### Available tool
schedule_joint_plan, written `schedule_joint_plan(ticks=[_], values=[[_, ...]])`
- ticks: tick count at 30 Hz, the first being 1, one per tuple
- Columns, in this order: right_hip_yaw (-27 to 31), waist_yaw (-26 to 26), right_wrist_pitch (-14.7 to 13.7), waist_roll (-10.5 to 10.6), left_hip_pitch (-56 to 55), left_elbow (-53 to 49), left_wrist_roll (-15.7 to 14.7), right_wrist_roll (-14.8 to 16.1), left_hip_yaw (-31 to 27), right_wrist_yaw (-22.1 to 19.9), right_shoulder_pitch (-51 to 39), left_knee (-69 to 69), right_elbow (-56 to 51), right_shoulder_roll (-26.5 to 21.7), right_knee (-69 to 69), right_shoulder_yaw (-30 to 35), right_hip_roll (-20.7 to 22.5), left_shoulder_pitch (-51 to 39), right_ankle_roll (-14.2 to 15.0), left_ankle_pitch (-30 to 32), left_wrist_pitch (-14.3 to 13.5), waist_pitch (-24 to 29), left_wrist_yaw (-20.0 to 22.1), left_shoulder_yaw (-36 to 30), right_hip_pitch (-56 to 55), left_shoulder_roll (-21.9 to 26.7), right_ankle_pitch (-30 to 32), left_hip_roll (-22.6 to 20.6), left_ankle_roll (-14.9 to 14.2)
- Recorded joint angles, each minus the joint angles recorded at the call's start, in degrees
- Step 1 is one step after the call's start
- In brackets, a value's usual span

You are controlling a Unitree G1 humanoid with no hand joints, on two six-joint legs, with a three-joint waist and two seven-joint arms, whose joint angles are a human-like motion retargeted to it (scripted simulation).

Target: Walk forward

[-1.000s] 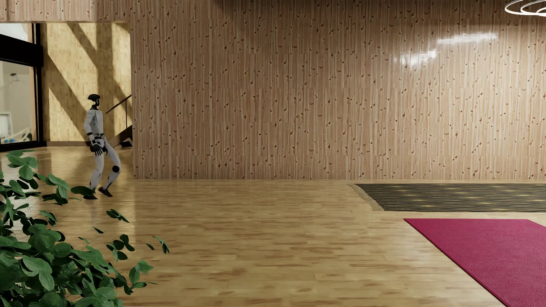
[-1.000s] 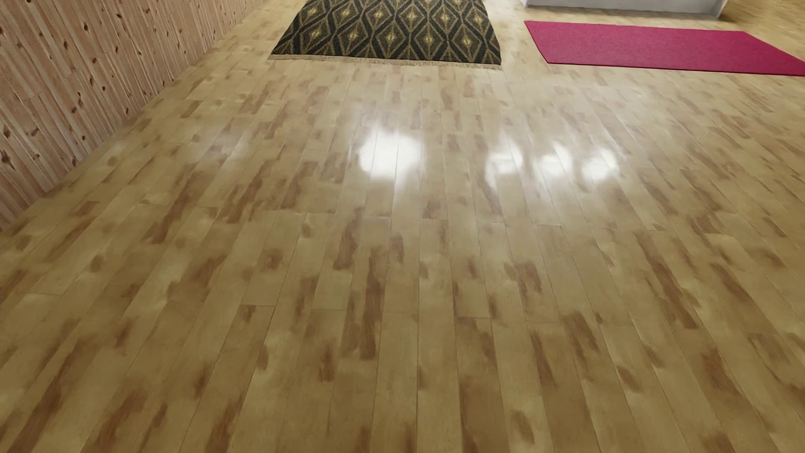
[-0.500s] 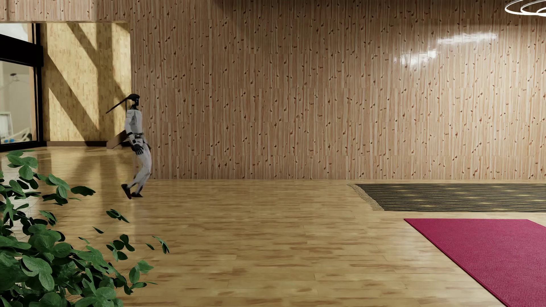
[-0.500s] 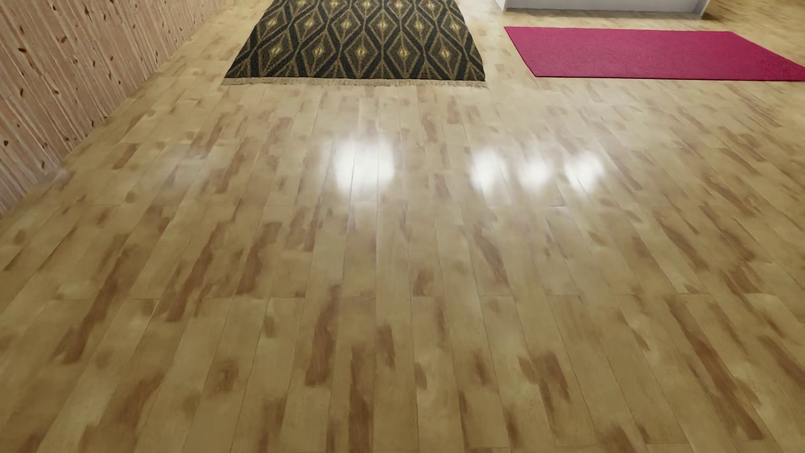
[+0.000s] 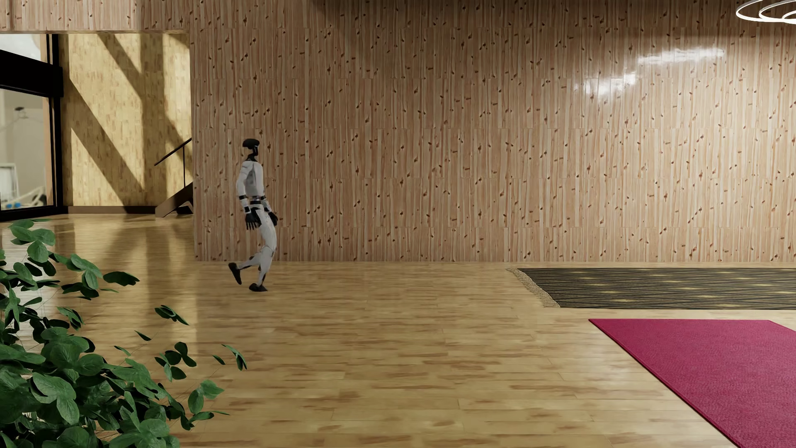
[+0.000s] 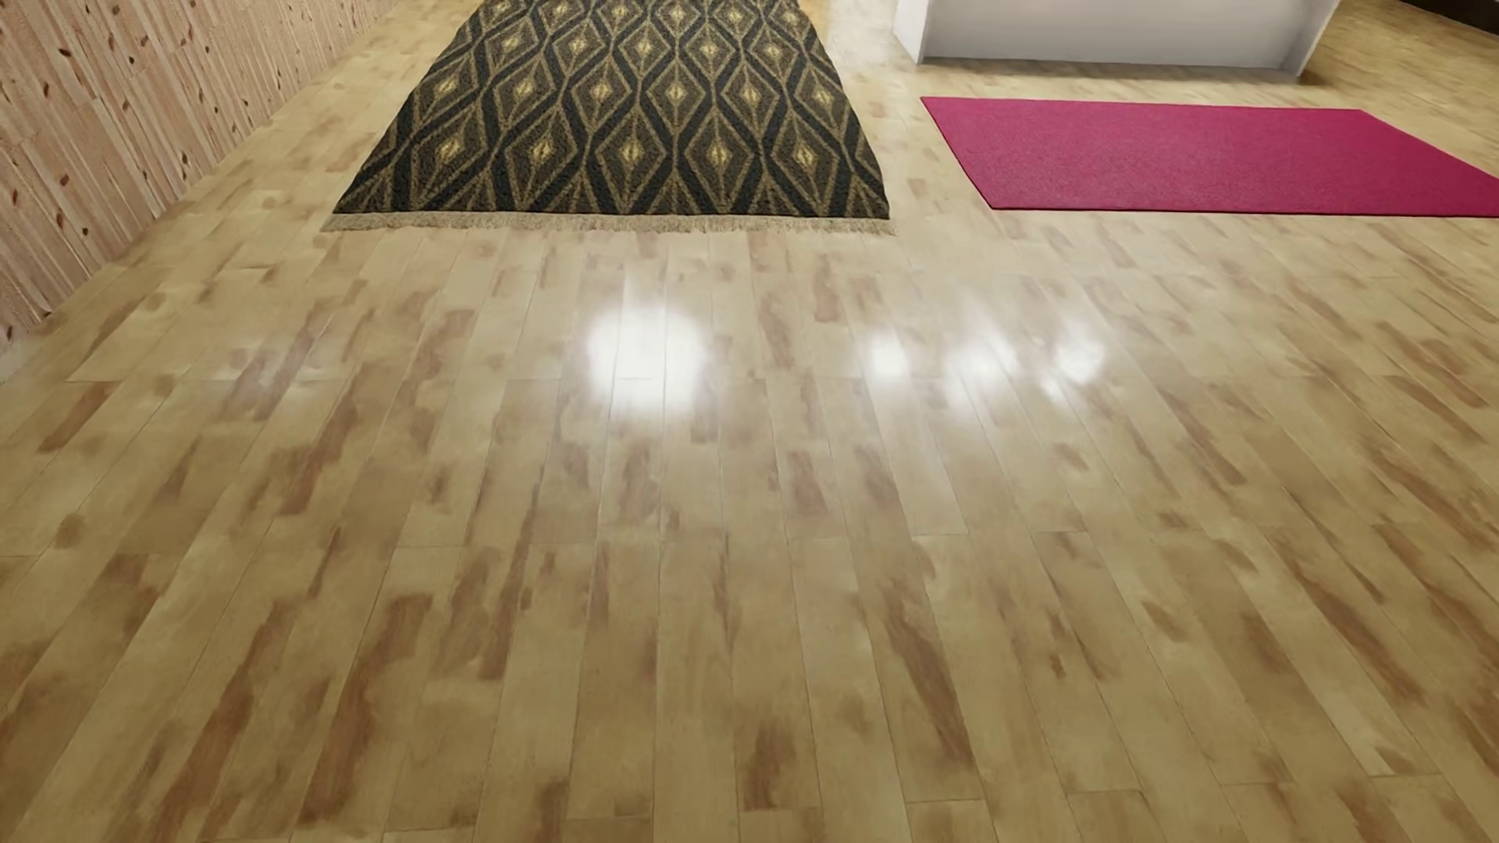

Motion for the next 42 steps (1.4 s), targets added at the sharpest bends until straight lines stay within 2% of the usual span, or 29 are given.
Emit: schedule_joint_plan(ticks=[2,4,7,8,9,10,11,12,13,14,15,17,19,22,23,24,25,26,27,28,29,30,31,32,34,35,37,39,42], values=[[0.00,5.82,0.00,-0.93,-7.46,1.52,0.00,0.00,0.00,0.00,-3.13,-0.27,-1.33,-1.58,-4.26,-0.80,-1.16,1.61,0.00,-4.61,0.00,0.81,0.00,-0.93,10.43,-0.89,-6.91,-0.55,0.00],[0.00,11.82,0.00,-1.96,-13.87,-0.74,0.00,0.00,0.00,0.00,-6.95,-12.28,-3.47,-2.96,-6.70,-2.44,-3.45,4.00,0.00,-3.88,0.00,1.29,0.00,-0.89,17.11,-1.07,-12.28,-0.69,0.00],[0.00,16.69,0.00,-2.24,-16.46,-3.02,0.00,0.00,0.00,0.00,-12.52,-41.50,-6.39,-4.36,-8.61,-5.83,-5.12,7.27,0.00,4.49,0.00,0.44,0.00,-0.98,25.05,-1.40,-20.07,-0.99,0.00],[0.00,17.60,0.00,-2.40,-15.89,-1.54,0.00,0.00,0.00,0.00,-14.03,-68.08,-7.60,-4.34,-8.48,-6.65,-6.01,7.97,0.00,20.96,0.00,-0.20,0.00,-1.48,26.73,-1.54,-21.30,-1.38,0.00],[0.00,18.50,0.00,-2.43,-17.14,-1.03,0.00,0.00,0.00,0.00,-15.40,-52.51,-8.60,-4.28,-8.32,-7.38,-6.82,8.60,0.00,14.08,0.00,-0.22,0.00,-0.72,28.30,-1.95,-20.58,-1.67,0.00],[0.00,19.22,0.00,-2.84,-19.05,-0.03,0.00,0.00,0.00,0.00,-15.83,-46.47,-9.74,-3.97,-7.50,-8.87,-8.01,8.99,0.00,4.94,0.00,0.05,0.00,-1.25,29.82,-2.09,-16.93,-2.50,0.00],[0.00,20.39,0.00,-2.99,-19.66,1.33,0.00,0.00,0.00,0.00,-15.71,-43.17,-9.56,-3.33,-3.65,-9.20,-8.92,9.44,0.00,7.94,0.00,-0.37,0.00,-3.00,29.60,-2.34,-10.39,-3.39,0.00],[0.00,20.25,0.00,-3.46,-19.84,2.67,0.00,0.00,0.00,0.00,-14.19,-38.77,-9.47,-2.17,2.72,-10.07,-9.44,10.15,0.00,8.01,0.00,-1.02,0.00,-2.92,28.19,-2.69,-0.77,-4.25,0.00],[0.00,19.18,0.00,-4.02,-17.61,3.15,0.00,0.00,0.00,0.00,-12.34,-36.65,-9.21,-1.41,10.52,-9.73,-10.46,10.70,0.00,4.29,0.00,-1.12,0.00,-1.91,25.10,-2.98,8.09,-6.68,0.00],[0.00,18.12,0.00,-4.00,-14.94,2.60,0.00,0.00,0.00,0.00,-11.87,-36.36,-8.96,-0.98,21.71,-8.78,-10.29,10.35,0.00,1.02,0.00,-0.99,0.00,-2.35,19.11,-2.95,11.29,-8.01,0.00],[0.00,16.19,0.00,-3.80,-10.90,2.17,0.00,0.00,0.00,0.00,-11.24,-37.12,-7.72,-0.84,31.71,-6.36,-10.05,9.50,0.00,-0.98,0.00,-0.49,0.00,-3.45,13.70,-2.73,9.61,-9.22,0.00],[0.00,10.99,0.00,-2.39,-2.23,-0.09,0.00,0.00,0.00,0.00,-8.74,-40.65,-6.16,-0.50,40.71,-5.49,-9.39,7.04,0.00,-3.22,0.00,-0.03,0.00,-3.29,3.15,-2.34,8.19,-10.04,0.00],[0.00,4.52,0.00,-0.37,6.83,-3.63,0.00,0.00,0.00,0.00,-6.54,-44.82,-3.38,-0.98,34.84,-4.37,-8.63,4.19,0.00,-4.65,0.00,0.96,0.00,-3.07,-4.40,-1.42,9.78,-9.19,0.00],[0.00,-2.19,0.00,0.18,16.65,-10.80,0.00,0.00,0.00,0.00,-2.70,-47.84,-0.37,-1.32,9.10,-3.90,-9.02,-0.64,0.00,-9.28,0.00,2.19,0.00,-1.21,-10.44,1.69,19.43,-8.09,0.00],[0.00,-3.98,0.00,0.10,17.77,-12.04,0.00,0.00,0.00,0.00,-2.22,-47.48,1.28,-1.16,-0.36,-2.42,-8.99,-2.56,0.00,-11.55,0.00,1.90,0.00,-0.11,-11.16,2.60,16.51,-7.95,0.00],[0.00,-4.91,0.00,-0.15,20.19,-13.12,0.00,0.00,0.00,0.00,-1.03,-47.73,2.69,-0.84,-6.73,-1.76,-8.78,-3.77,0.00,-13.65,0.00,1.59,0.00,1.83,-10.64,3.04,0.36,-8.08,0.00],[0.00,-6.73,0.00,0.24,21.18,-12.86,0.00,0.00,0.00,0.00,-0.76,-47.08,4.83,-0.82,-16.02,1.07,-8.90,-5.44,0.00,-14.03,0.00,1.07,0.00,2.44,-10.45,3.21,-9.23,-7.28,0.00],[0.00,-7.39,0.00,0.38,23.14,-13.01,0.00,0.00,0.00,0.00,0.42,-45.88,6.14,-0.54,-7.93,1.32,-8.51,-6.10,0.00,-12.58,0.00,1.20,0.00,3.57,-10.90,3.21,-12.12,-6.43,0.00],[0.00,-7.51,0.00,0.90,23.97,-12.70,0.00,0.00,0.00,0.00,1.25,-43.62,6.82,-0.07,-8.10,1.70,-7.17,-6.34,0.00,-9.44,0.00,1.09,0.00,4.36,-12.80,3.03,-7.38,-5.47,0.00],[0.00,-8.44,0.00,1.08,24.65,-12.52,0.00,0.00,0.00,0.00,2.08,-41.15,7.69,0.41,-6.63,2.55,-6.16,-5.40,0.00,-3.77,0.00,0.55,0.00,5.48,-12.83,2.76,1.92,-4.24,0.00],[0.00,-8.05,0.00,1.76,24.33,-11.26,0.00,0.00,0.00,0.00,2.76,-37.05,8.46,0.86,-3.61,2.20,-4.64,-4.09,0.00,5.99,0.00,-0.22,0.00,6.26,-13.56,1.87,8.15,-2.95,0.00],[0.00,-7.52,0.00,2.22,21.44,-9.99,0.00,0.00,0.00,0.00,3.77,-30.02,7.86,1.12,-0.61,-0.01,-3.15,-2.09,0.00,17.87,0.00,-0.86,0.00,6.59,-12.64,1.12,9.45,-1.40,0.00],[0.00,-7.72,0.00,2.33,16.08,-8.85,0.00,0.00,0.00,0.00,3.48,-21.70,6.75,1.20,0.97,-1.56,-1.90,-1.01,0.00,25.10,0.00,-0.53,0.00,6.04,-10.62,0.53,8.83,-0.42,0.00],[0.00,-6.74,0.00,2.20,9.60,-7.53,0.00,0.00,0.00,0.00,3.00,-11.69,5.09,1.13,2.15,-2.12,0.09,-0.50,0.00,21.76,0.00,-0.27,0.00,4.24,-8.30,0.33,7.65,0.04,0.00],[0.00,-2.17,0.00,0.98,0.16,-4.08,0.00,0.00,0.00,0.00,-0.50,-0.35,4.78,0.80,0.86,-1.68,0.49,-0.69,0.00,-1.06,0.00,1.04,0.00,1.31,0.46,-0.67,1.77,-1.00,0.00],[0.00,1.06,0.00,0.35,-4.55,-3.09,0.00,0.00,0.00,0.00,-2.05,0.54,3.18,0.33,-1.25,-2.26,-0.07,-0.31,0.00,-4.95,0.00,1.27,0.00,0.87,5.09,-1.24,-2.23,-1.31,0.00],[0.00,8.93,0.00,-1.20,-11.33,-4.08,0.00,0.00,0.00,0.00,-5.86,-7.52,0.37,-1.54,-5.40,-3.10,-2.71,1.85,0.00,-4.16,0.00,1.77,0.00,-0.38,13.74,-1.61,-9.65,-1.27,0.00],[0.00,13.91,0.00,-1.76,-15.45,-5.51,0.00,0.00,0.00,0.00,-10.22,-24.59,-2.45,-3.63,-8.22,-3.69,-4.54,4.21,0.00,-0.48,0.00,1.97,0.00,-2.05,20.66,-1.57,-15.94,-0.58,0.00],[0.00,17.95,0.00,-1.76,-16.79,-4.72,0.00,0.00,0.00,0.00,-15.22,-52.54,-8.27,-5.75,-8.46,-7.70,-6.35,7.08,0.00,4.97,0.00,-0.19,0.00,-2.64,26.18,-1.93,-23.33,-0.40,0.00]])
